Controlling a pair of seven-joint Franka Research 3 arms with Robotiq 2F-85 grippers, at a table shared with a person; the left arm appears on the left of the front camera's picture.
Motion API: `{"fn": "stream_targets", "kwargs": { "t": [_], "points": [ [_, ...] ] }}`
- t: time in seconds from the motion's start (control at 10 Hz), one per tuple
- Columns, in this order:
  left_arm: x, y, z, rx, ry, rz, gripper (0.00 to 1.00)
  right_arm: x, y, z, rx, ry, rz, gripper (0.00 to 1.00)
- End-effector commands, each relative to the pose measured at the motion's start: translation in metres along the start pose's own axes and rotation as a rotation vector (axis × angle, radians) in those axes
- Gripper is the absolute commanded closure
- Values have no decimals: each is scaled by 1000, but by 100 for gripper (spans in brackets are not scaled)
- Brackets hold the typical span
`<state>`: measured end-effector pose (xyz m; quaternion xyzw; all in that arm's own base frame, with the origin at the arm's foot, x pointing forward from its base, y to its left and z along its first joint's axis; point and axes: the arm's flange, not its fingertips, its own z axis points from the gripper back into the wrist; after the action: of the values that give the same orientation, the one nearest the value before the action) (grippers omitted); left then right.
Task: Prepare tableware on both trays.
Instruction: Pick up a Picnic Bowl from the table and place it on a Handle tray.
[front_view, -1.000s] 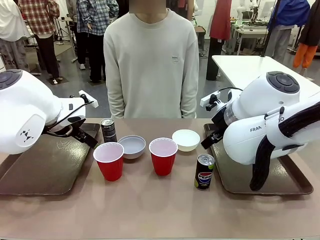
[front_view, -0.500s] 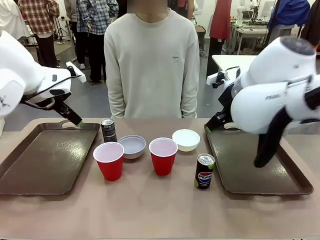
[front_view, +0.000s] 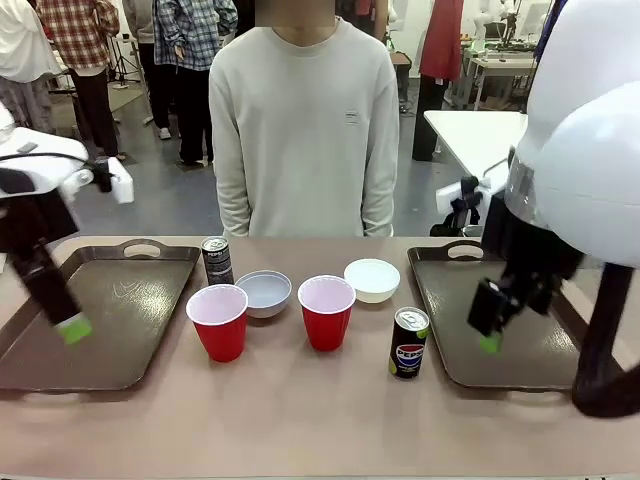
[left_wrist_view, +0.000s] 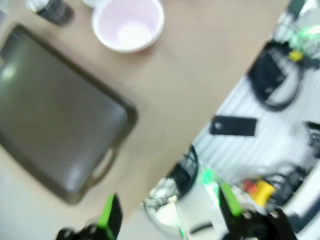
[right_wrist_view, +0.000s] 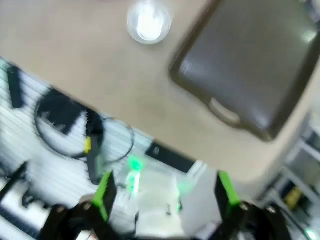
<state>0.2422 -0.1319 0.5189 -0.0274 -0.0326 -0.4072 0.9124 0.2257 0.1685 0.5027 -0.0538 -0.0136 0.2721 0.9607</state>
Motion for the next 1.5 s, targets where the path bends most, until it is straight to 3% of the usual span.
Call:
{"fn": "stream_targets", "kwargs": {
  "t": [0.0, 0.1, 0.3, 0.4, 0.5, 0.6, 0.7, 0.9, 1.2, 1.4],
  "points": [
    [-18, -7, -27, 82, 40, -3, 0, -29, 6, -54, -28, -20, -43, 0],
    [0, 0, 0, 0, 0, 0, 0, 0, 0, 0, 0, 0, 0, 0],
    [0, 0, 0, 0, 0, 0, 0, -7, 9, 1, -15, 19, -11, 0],
    [-5, -6, 1, 17, 28, 1, 0, -5, -14, -8, 228, -79, 105, 0],
    [-19, 45, 1, -185, -86, 114, 0, -30, -62, -9, 400, -185, 22, 0],
    [-37, 63, 10, -246, -241, 214, 0, -57, -101, -16, 545, -300, -95, 0],
    [-49, 76, 12, -336, -317, 280, 0, -80, -134, -28, 704, -378, -158, 0],
    [-81, 123, 37, -416, -338, 407, 0, -127, -180, -42, 815, -410, -255, 0],
    [-148, 181, 50, -545, -567, 581, 0, -185, -226, -62, 891, -436, -347, 0],
    [-185, 195, 52, -568, -695, 703, 0, -203, -238, -69, 950, -494, -387, 0]
  ]
}}
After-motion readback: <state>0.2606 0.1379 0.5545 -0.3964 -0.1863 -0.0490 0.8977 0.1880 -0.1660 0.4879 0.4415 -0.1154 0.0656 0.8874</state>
